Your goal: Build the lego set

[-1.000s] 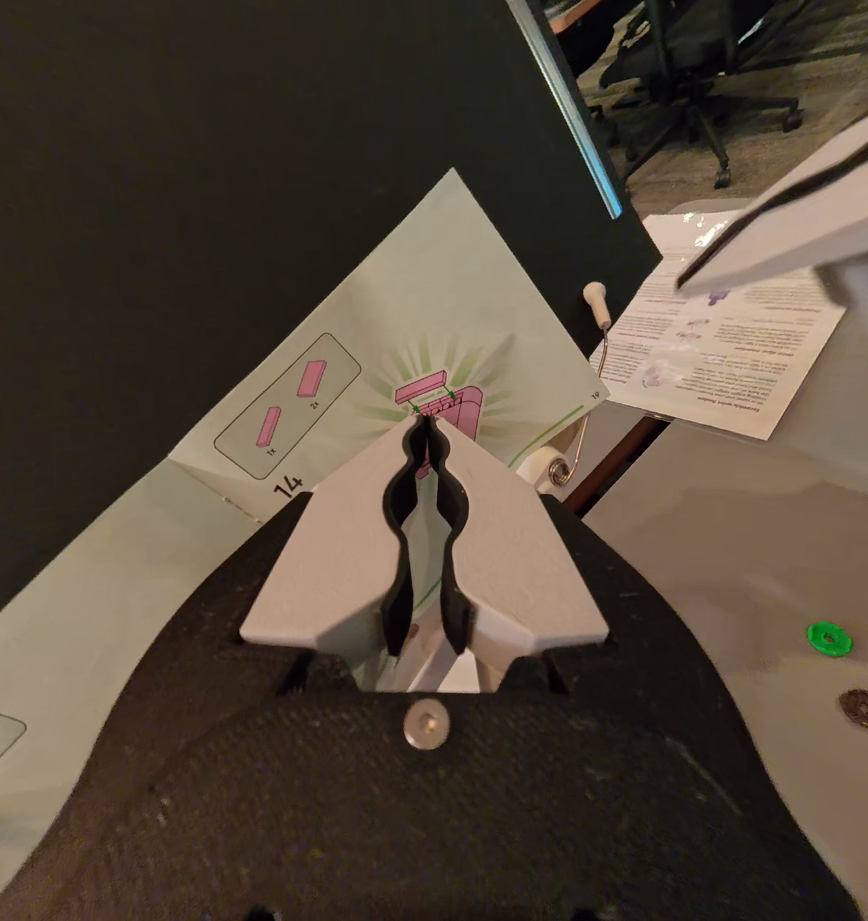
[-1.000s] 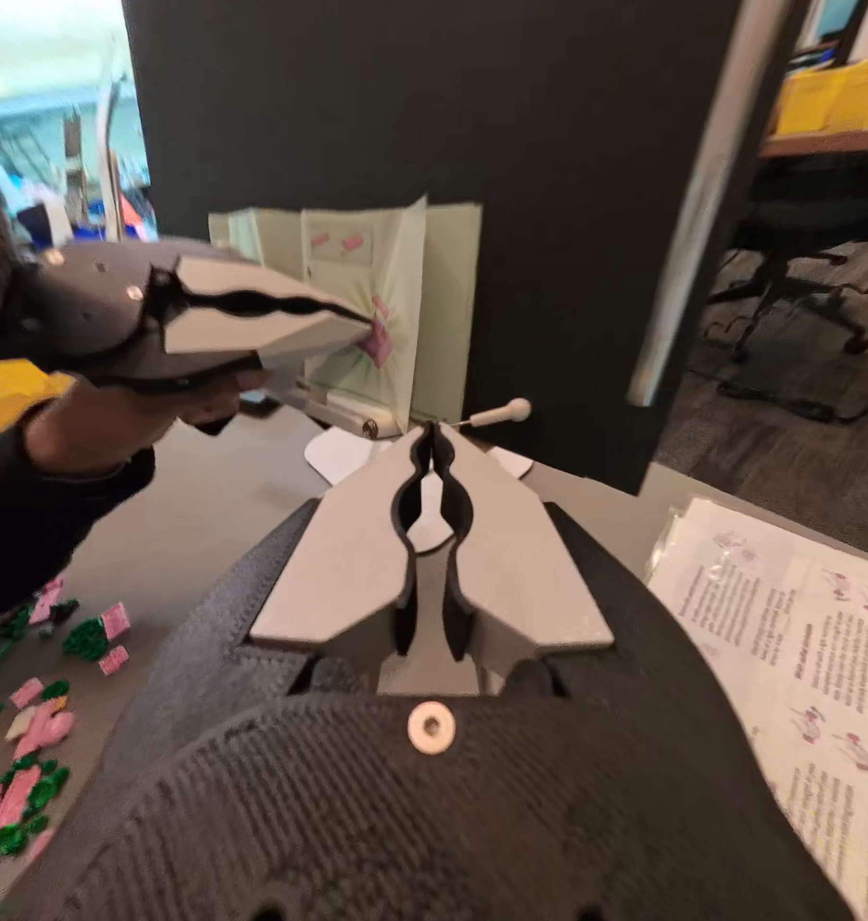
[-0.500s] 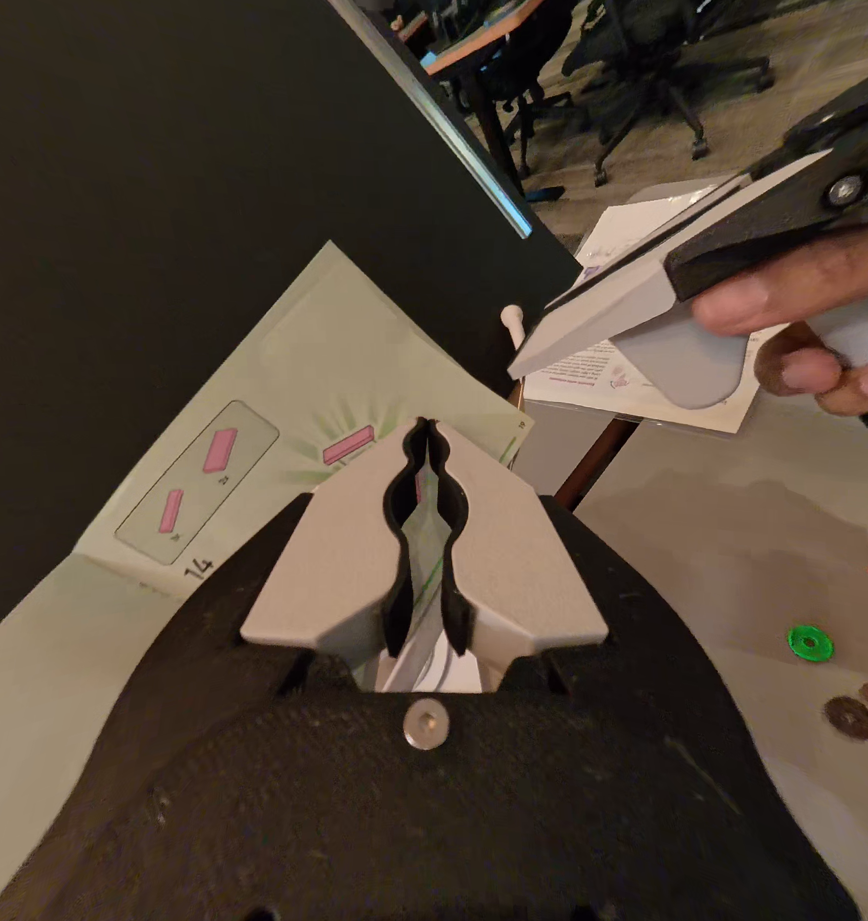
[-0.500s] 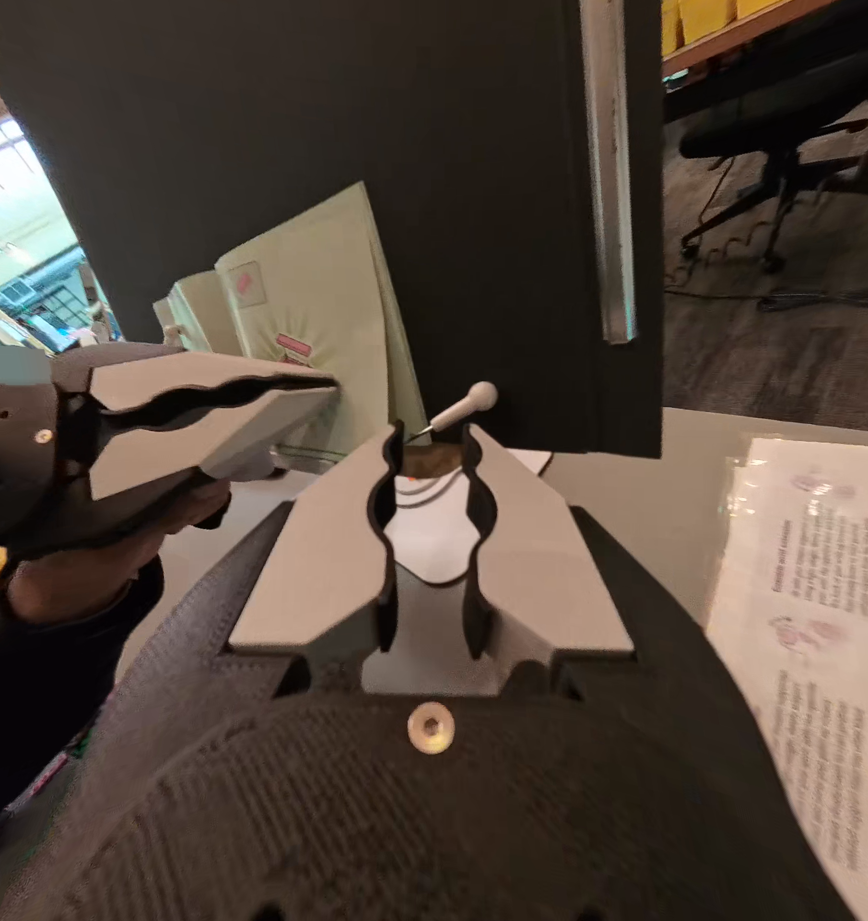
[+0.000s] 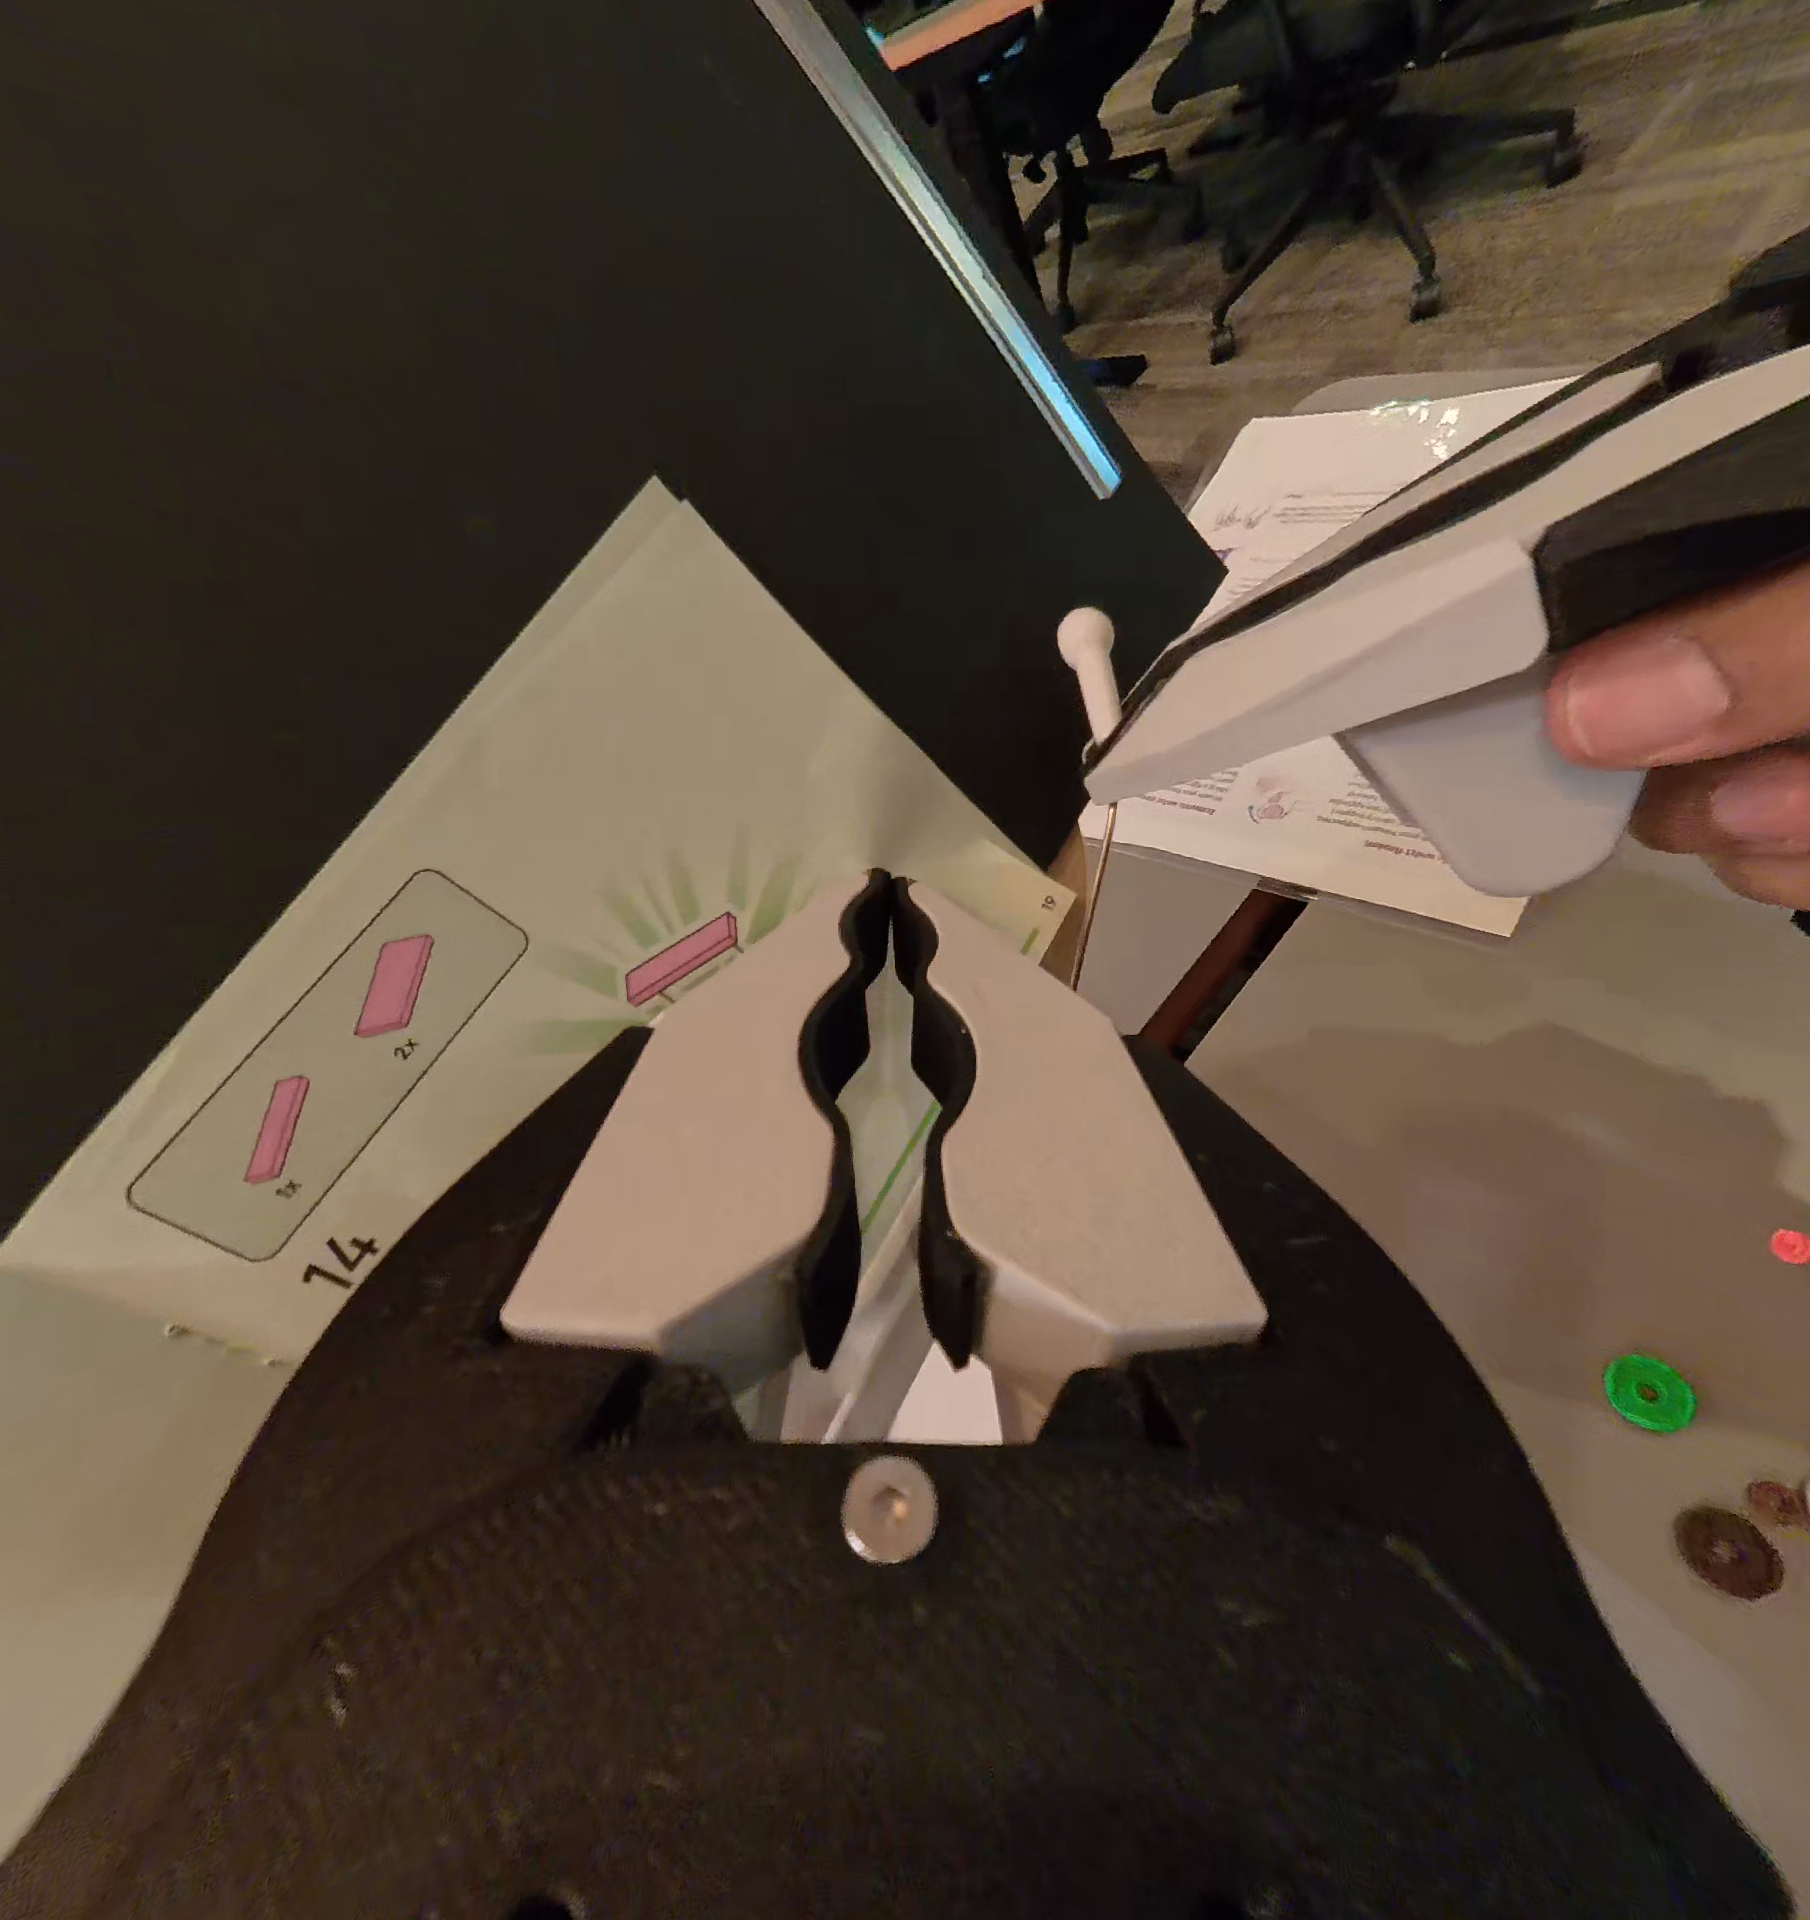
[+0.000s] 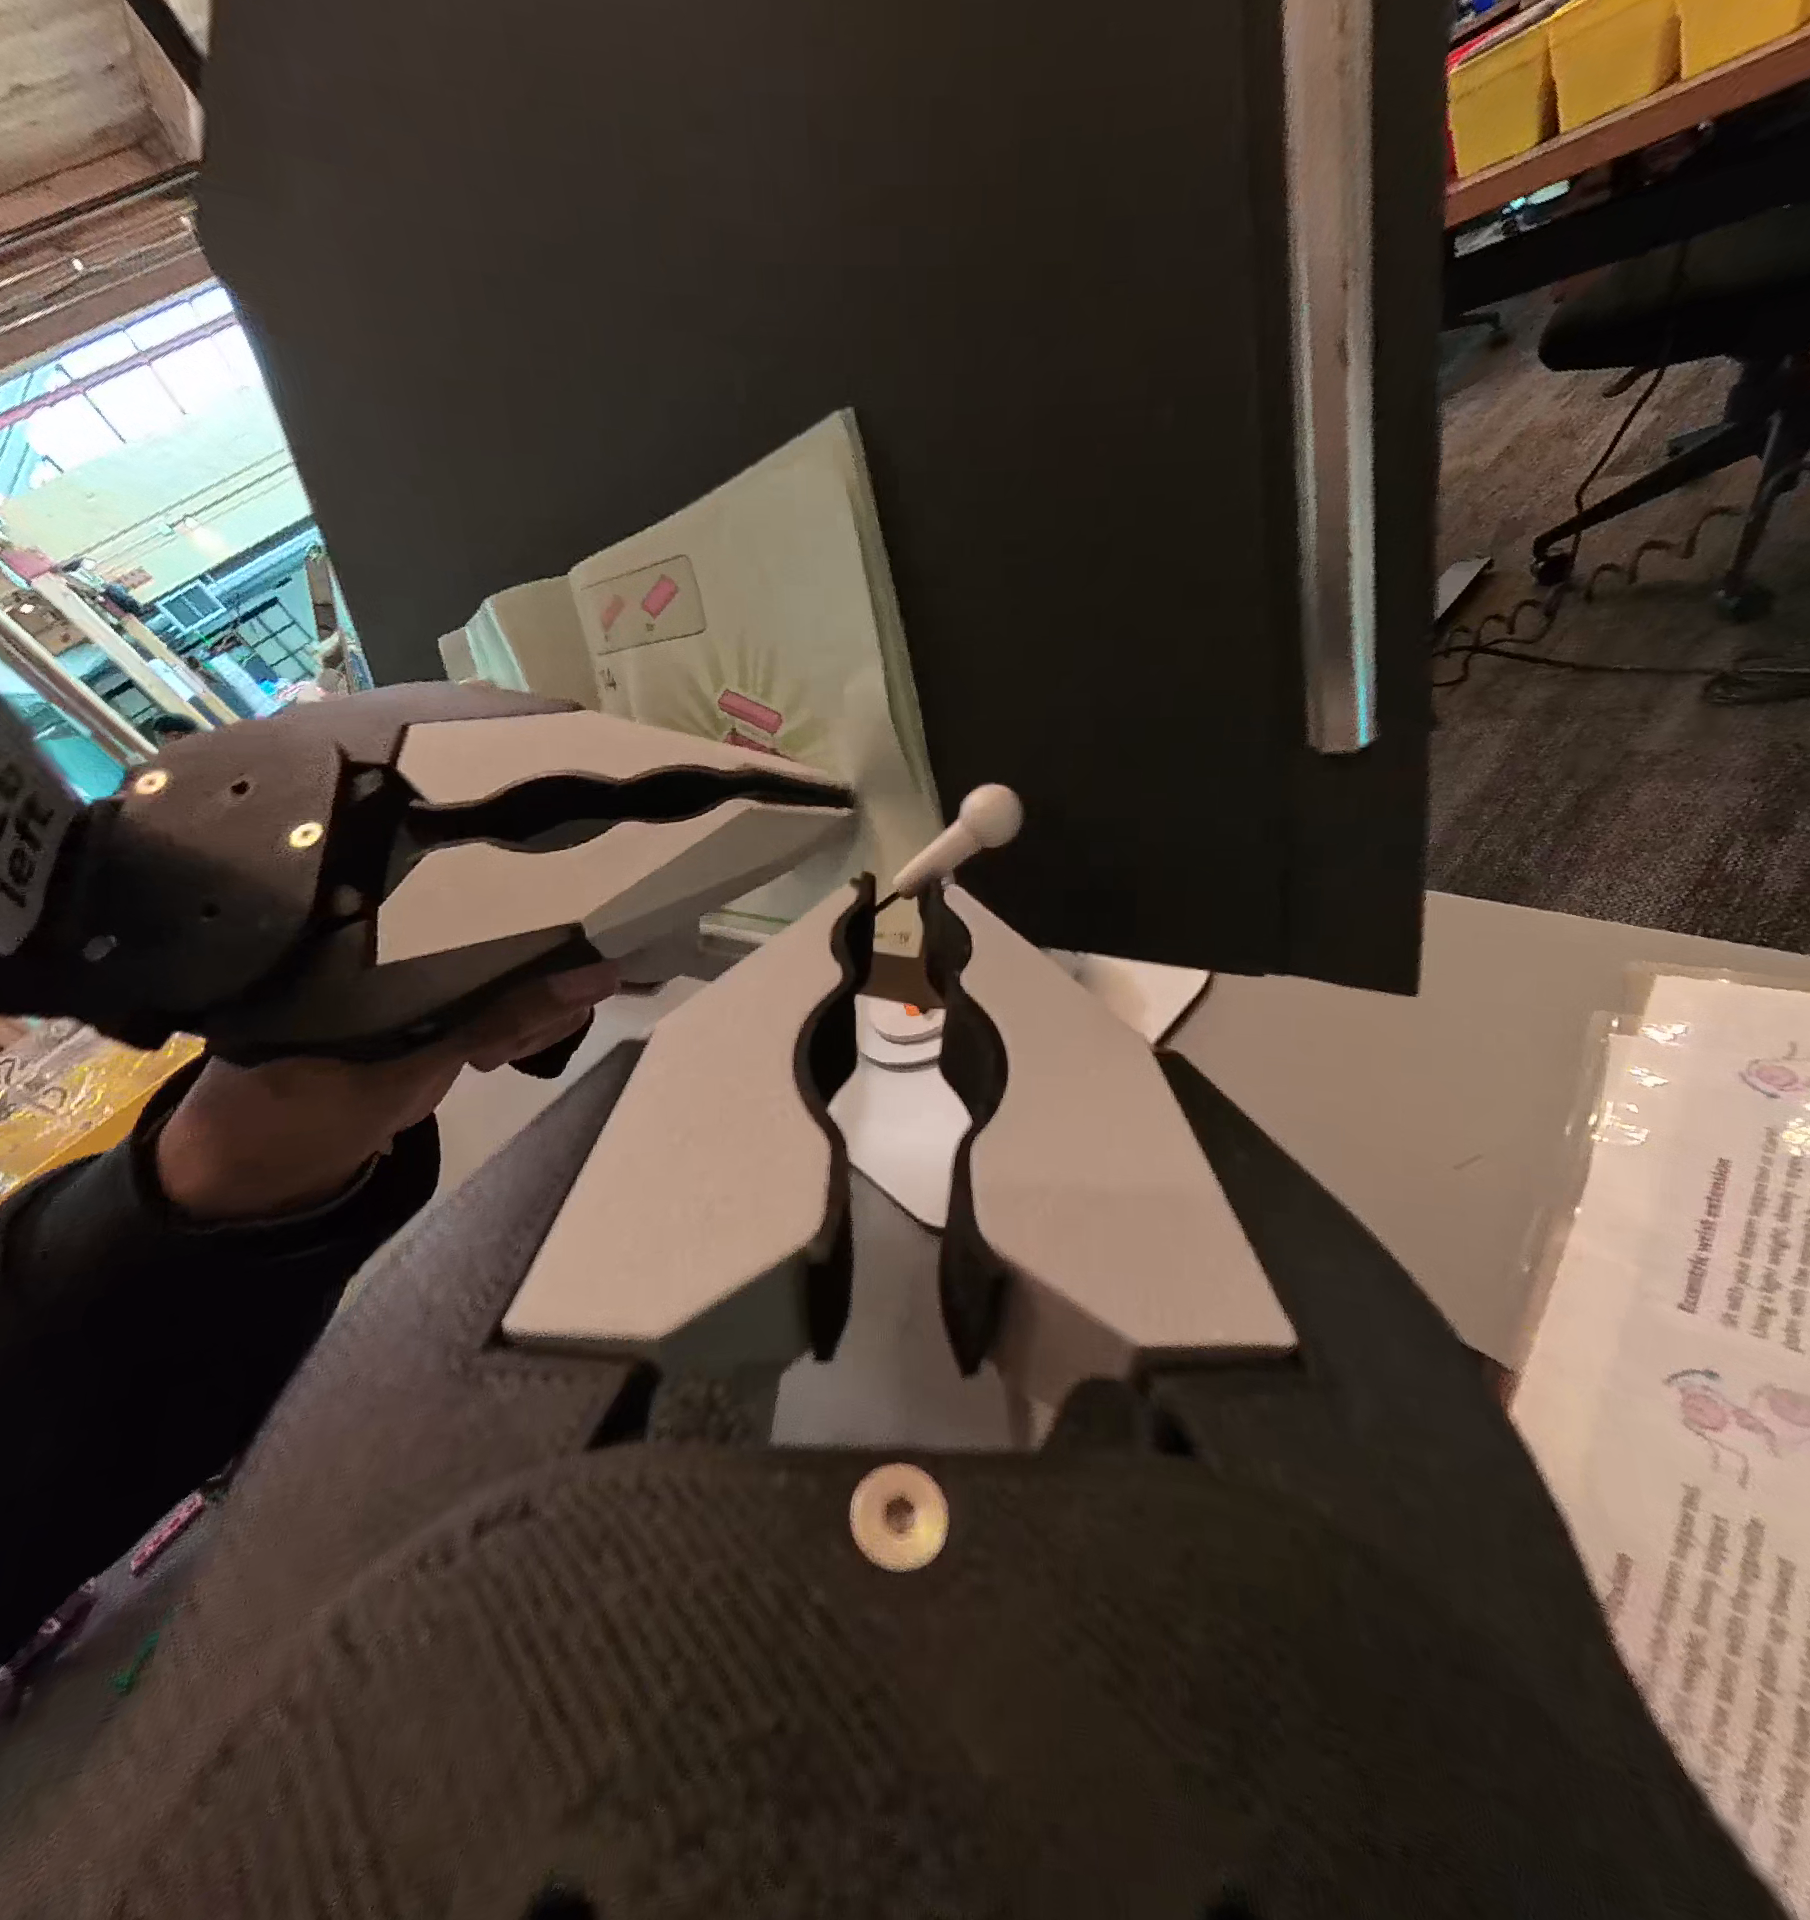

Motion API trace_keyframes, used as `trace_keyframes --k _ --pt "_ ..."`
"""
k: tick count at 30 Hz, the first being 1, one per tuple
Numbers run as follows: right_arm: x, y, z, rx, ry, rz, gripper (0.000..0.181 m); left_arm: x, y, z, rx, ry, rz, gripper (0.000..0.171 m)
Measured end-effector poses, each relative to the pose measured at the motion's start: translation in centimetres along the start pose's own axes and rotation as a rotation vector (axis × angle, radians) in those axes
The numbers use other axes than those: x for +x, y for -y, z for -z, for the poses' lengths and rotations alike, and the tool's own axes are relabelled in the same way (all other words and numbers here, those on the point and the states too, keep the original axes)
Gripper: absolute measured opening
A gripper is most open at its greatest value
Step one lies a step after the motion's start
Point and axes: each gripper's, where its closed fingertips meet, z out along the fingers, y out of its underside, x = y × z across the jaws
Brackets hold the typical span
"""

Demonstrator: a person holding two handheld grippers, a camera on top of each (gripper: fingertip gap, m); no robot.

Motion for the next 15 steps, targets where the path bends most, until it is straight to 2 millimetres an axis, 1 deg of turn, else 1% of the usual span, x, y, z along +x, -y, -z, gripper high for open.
trace_keyframes --k 5,6,12,15 --pt "-1.0 0.5 0.2 0.03 0.037 0.094 0.006 0.1 0.1 -0.1 -0.006 -0.014 0.007 0.0" --pt "-1.0 0.6 0.0 0.031 0.024 0.11 0.006 0.1 0.1 -0.1 -0.005 -0.013 0.004 0.0" --pt "-2.4 1.8 -2.0 0.072 -0.014 0.244 0.004 0.3 0.2 0.2 0.027 -0.035 0.027 0.0" --pt "-2.4 2.0 -2.7 0.073 -0.063 0.309 0.004 0.1 0.2 0.3 0.042 -0.055 0.065 0.0"
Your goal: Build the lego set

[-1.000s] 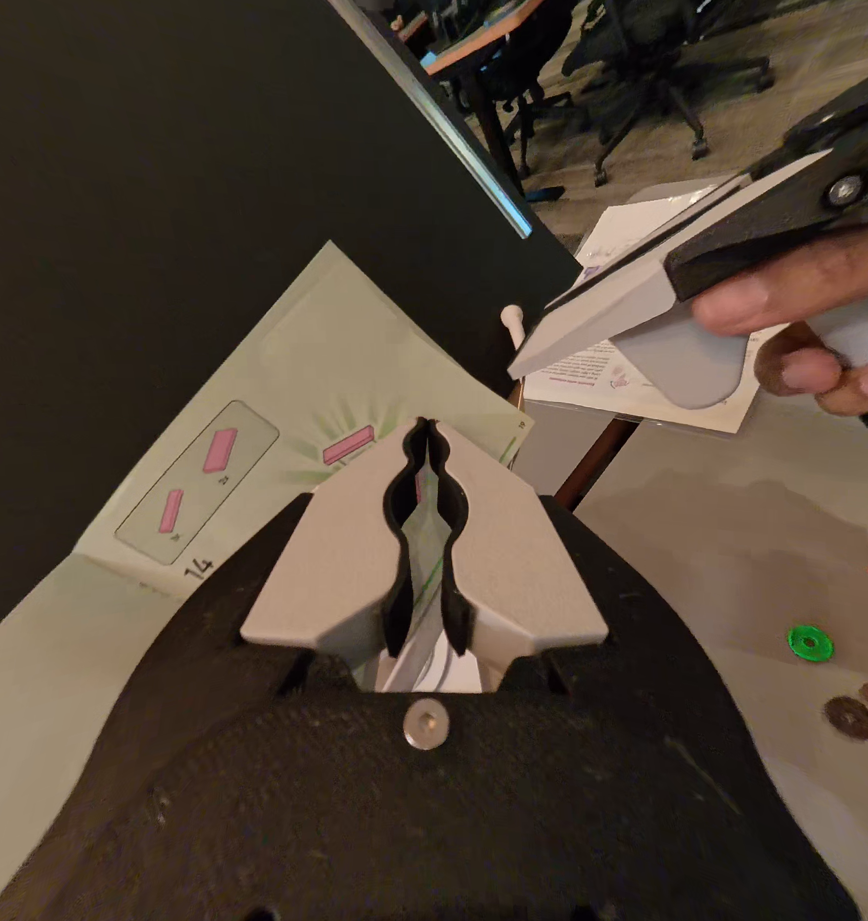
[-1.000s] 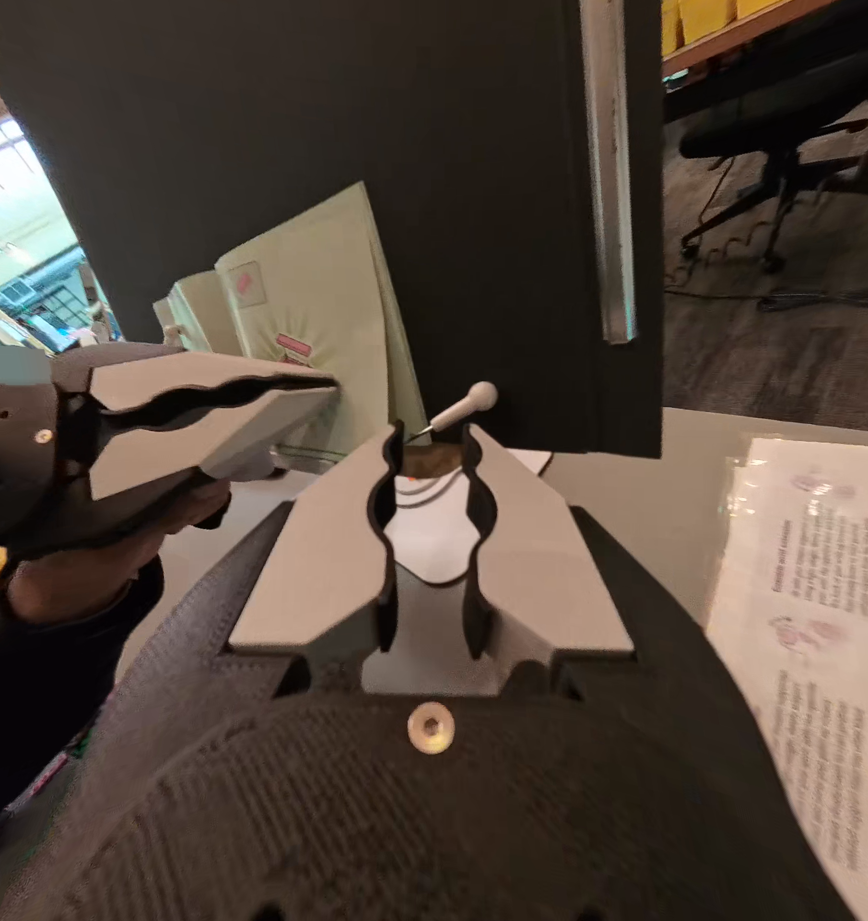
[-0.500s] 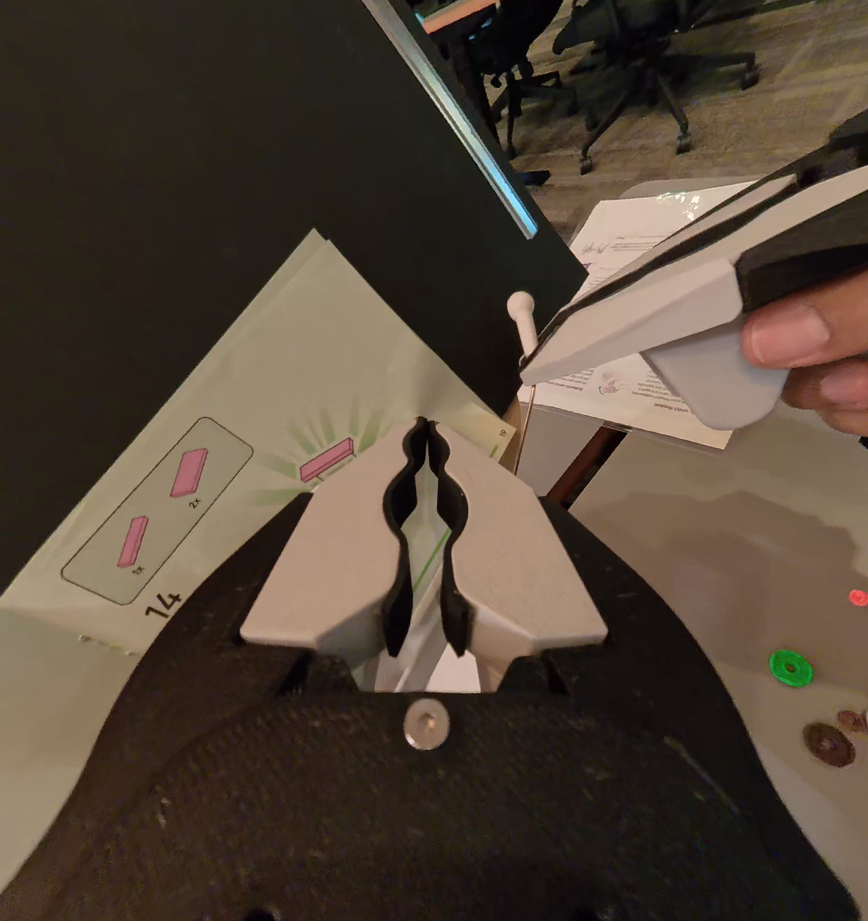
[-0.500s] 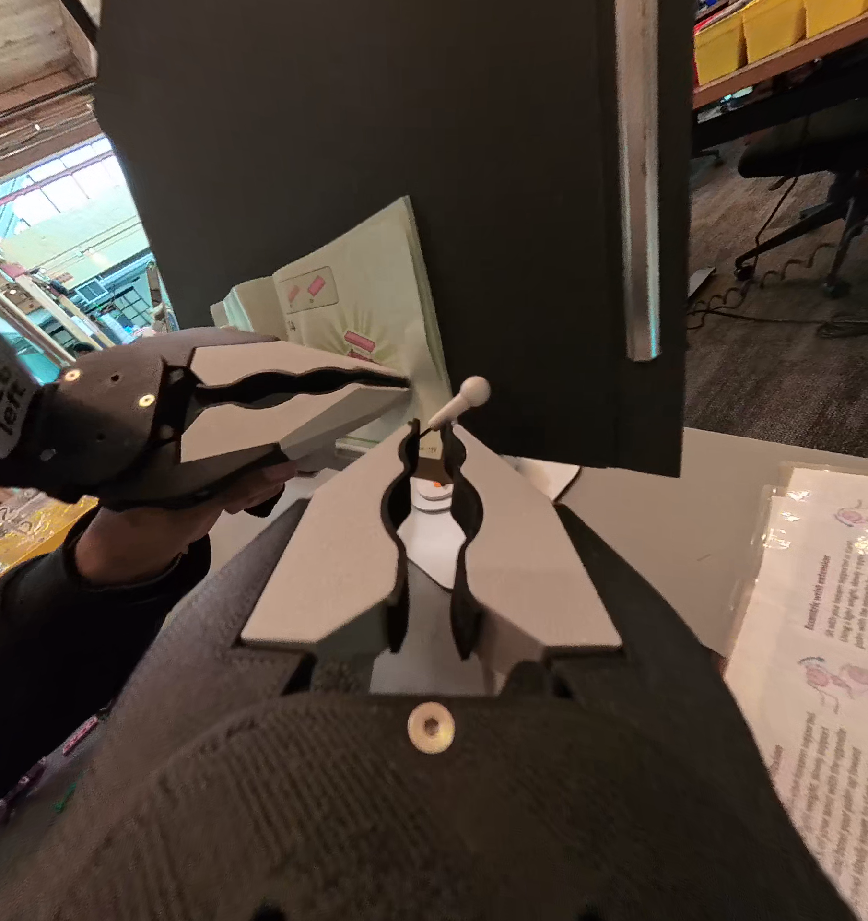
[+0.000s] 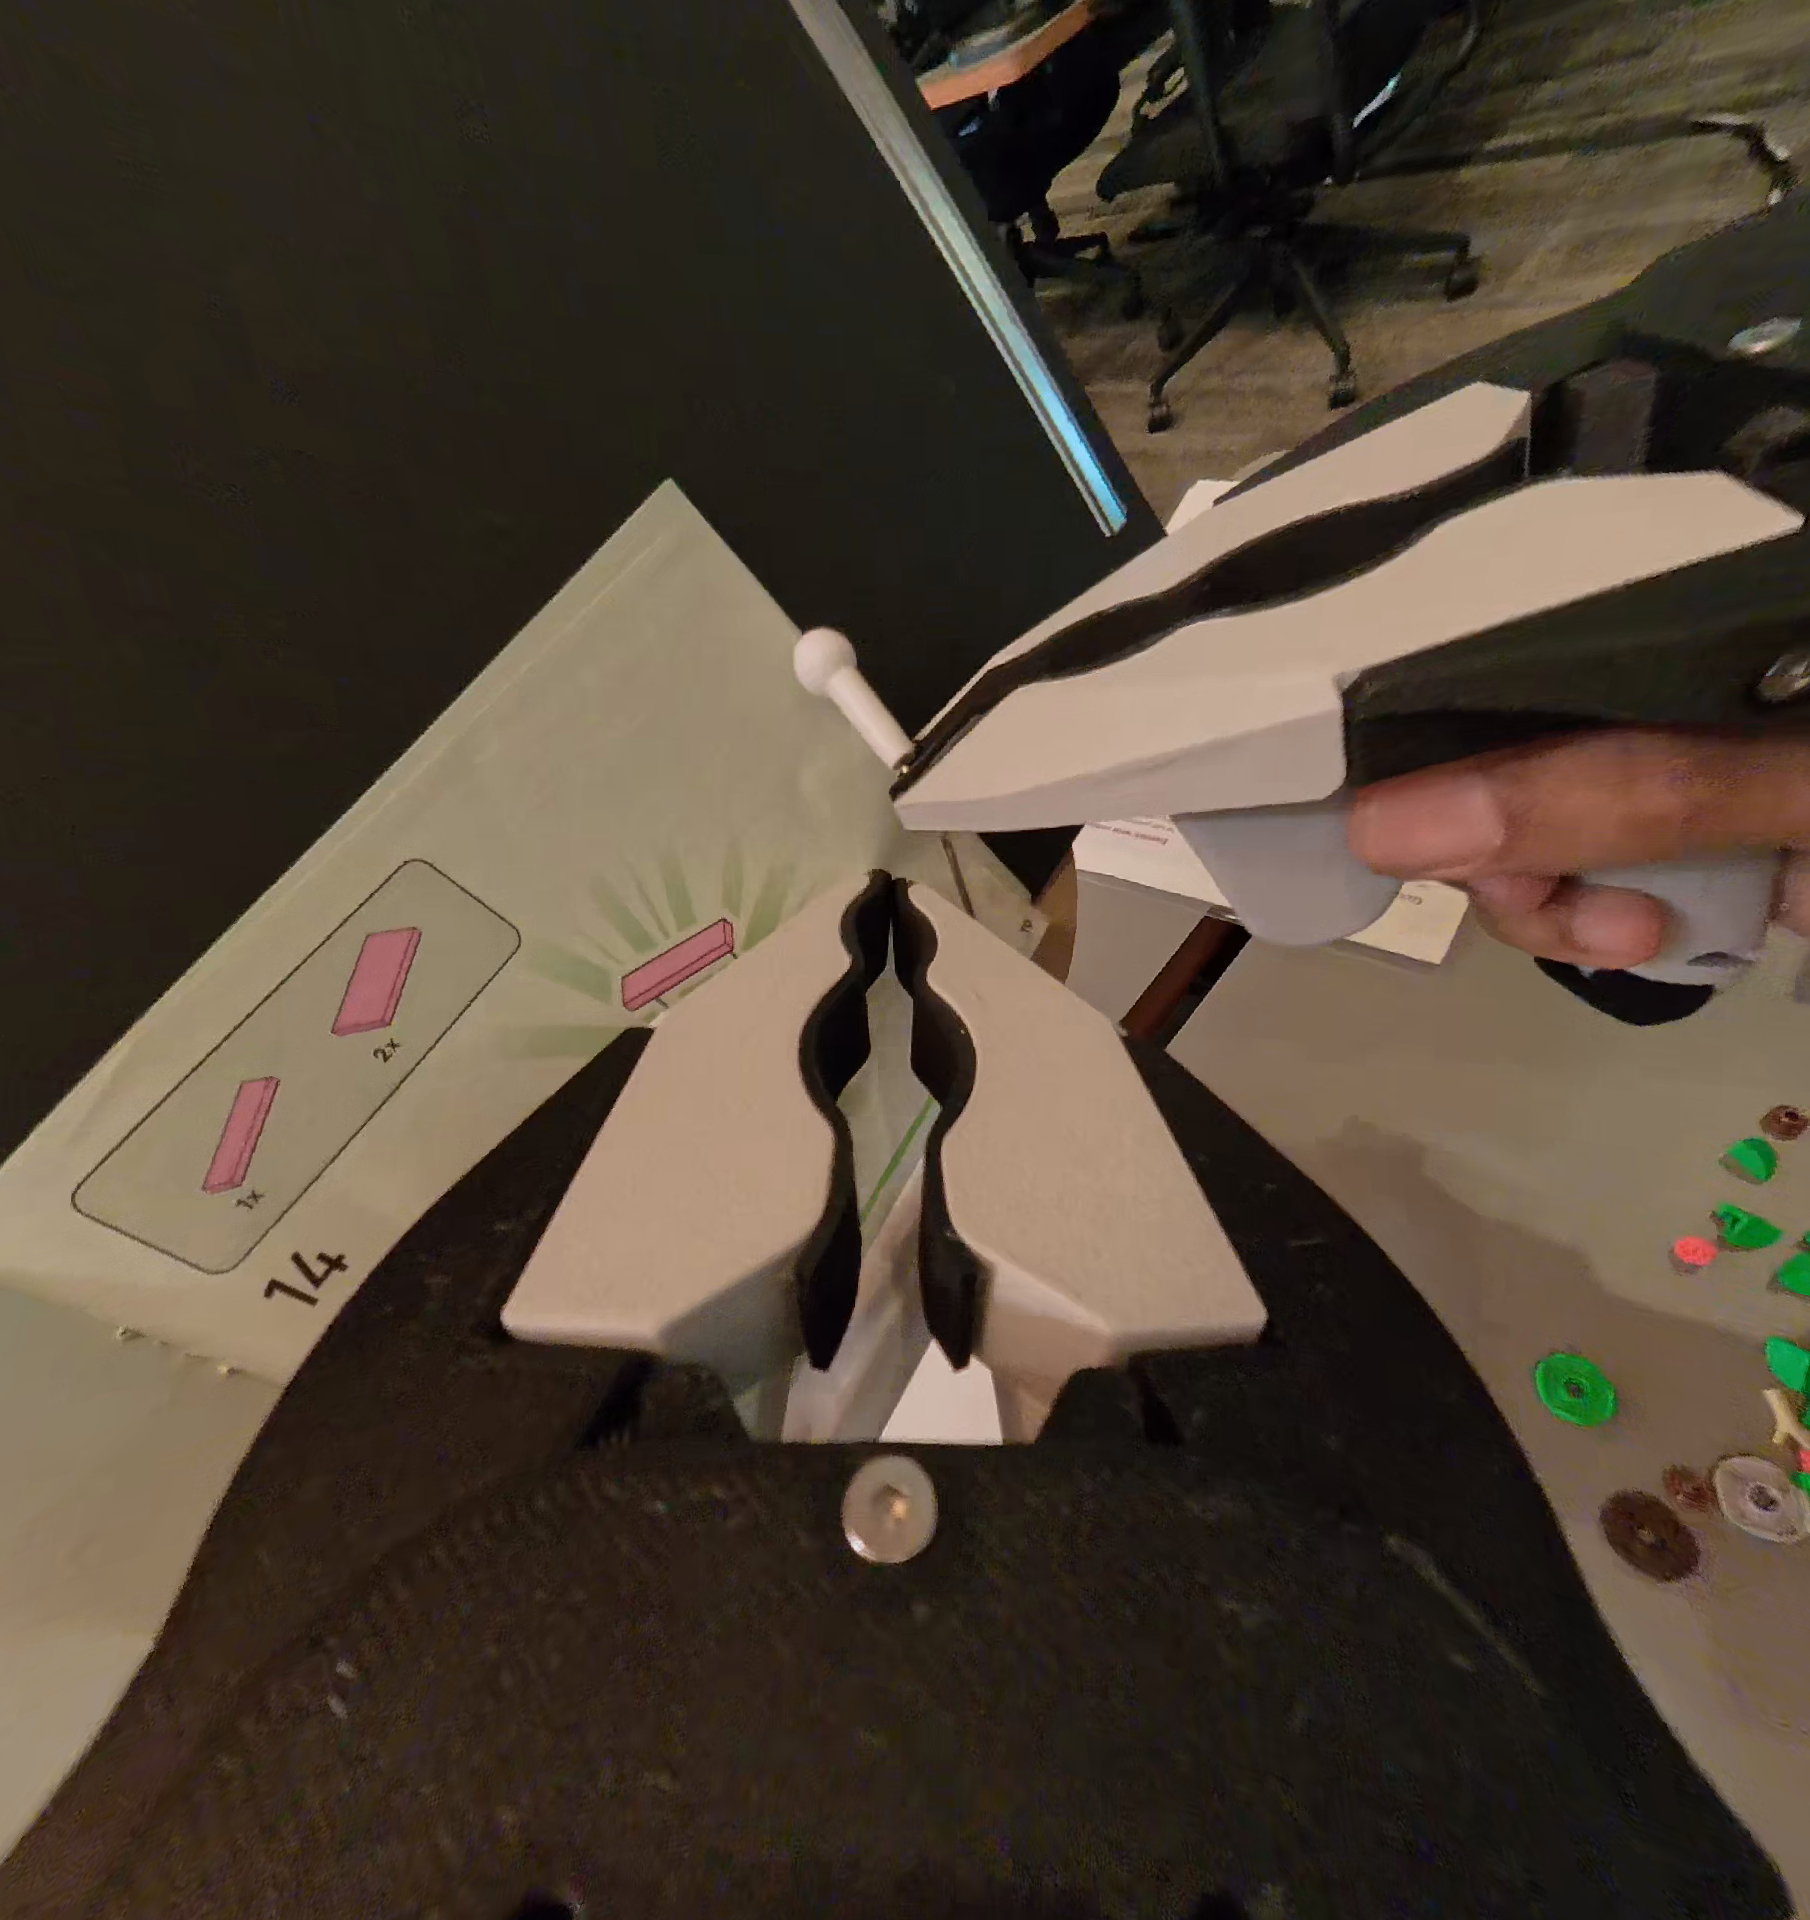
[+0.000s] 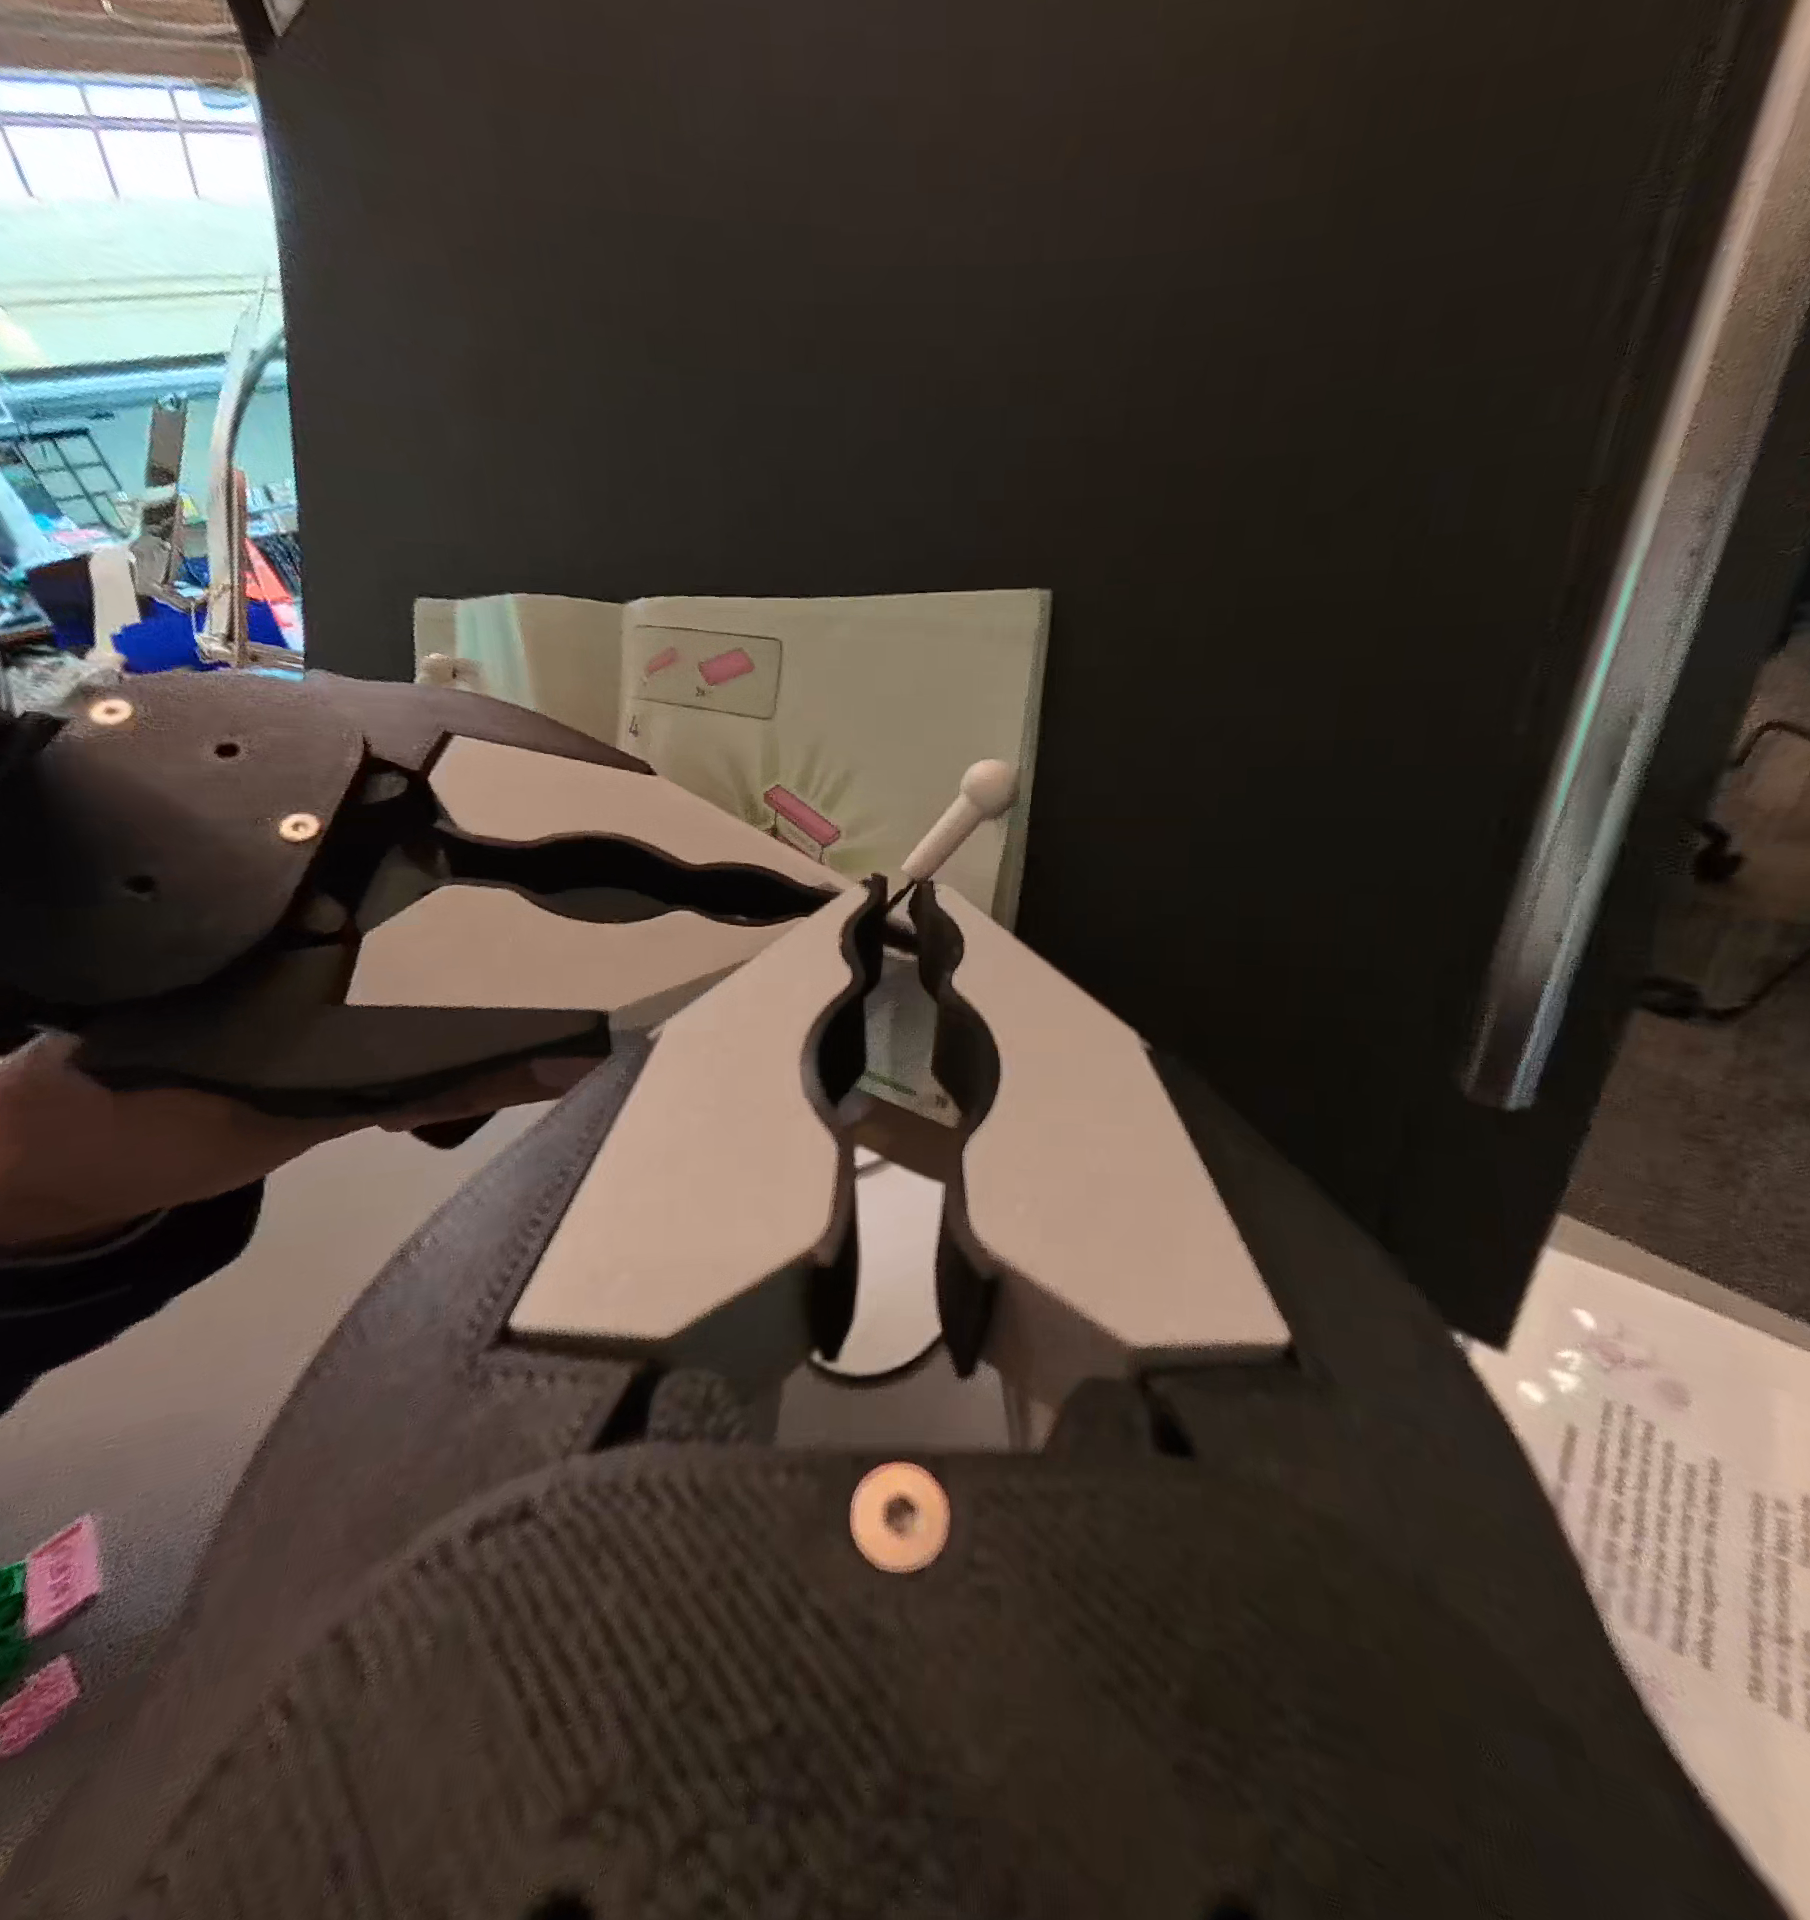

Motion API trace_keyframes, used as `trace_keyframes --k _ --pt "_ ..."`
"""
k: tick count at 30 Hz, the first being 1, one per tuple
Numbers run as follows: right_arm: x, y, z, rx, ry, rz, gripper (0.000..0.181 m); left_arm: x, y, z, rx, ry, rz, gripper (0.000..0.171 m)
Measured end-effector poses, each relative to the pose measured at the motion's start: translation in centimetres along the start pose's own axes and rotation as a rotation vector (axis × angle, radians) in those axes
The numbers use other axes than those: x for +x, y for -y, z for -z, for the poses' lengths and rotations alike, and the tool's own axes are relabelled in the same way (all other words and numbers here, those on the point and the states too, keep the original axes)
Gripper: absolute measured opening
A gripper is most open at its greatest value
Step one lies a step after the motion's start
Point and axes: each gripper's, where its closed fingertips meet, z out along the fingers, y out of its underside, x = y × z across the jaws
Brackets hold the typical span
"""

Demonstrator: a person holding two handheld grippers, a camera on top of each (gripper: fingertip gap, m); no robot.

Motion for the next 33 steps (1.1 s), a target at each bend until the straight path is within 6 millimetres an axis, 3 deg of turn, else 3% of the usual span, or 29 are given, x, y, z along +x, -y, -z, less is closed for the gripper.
trace_keyframes --k 5,9,12,16,22,26,29,31,33 --pt "-0.1 0.0 -0.3 0.003 -0.01 0.029 0.004 0.0 1.1 0.7 0.076 -0.023 0.049 0.0" --pt "-0.1 0.1 -0.2 -0.006 -0.019 0.045 0.003 0.0 2.9 3.3 0.182 0.027 -0.011 0.0" --pt "-0.2 0.1 0.0 -0.025 -0.031 0.055 0.004 -0.2 2.5 6.2 0.175 0.086 -0.093 0.0" --pt "-0.7 1.8 1.3 0.039 -0.039 0.08 0.006 -0.6 0.2 11.6 0.148 0.07 -0.05 0.0" --pt "-1.1 3.3 2.6 0.046 -0.07 0.091 0.025 -2.1 -6.8 21.5 0.03 0.067 0.112 0.0" --pt "-4.5 6.6 3.0 0.091 -0.076 0.166 0.026 -2.9 -8.9 27.0 0.036 0.128 0.198 0.0" --pt "-8.6 8.2 2.9 0.123 -0.054 0.179 0.026 -1.6 -9.7 28.6 0.02 0.113 0.22 0.0" --pt "-12.1 8.0 2.8 0.129 -0.007 0.173 0.025 -0.3 -10.2 28.8 -0.007 0.089 0.204 0.002" --pt "-15.4 6.4 2.7 0.081 0.046 0.196 0.025 1.0 -10.6 28.8 -0.017 0.063 0.183 0.003"
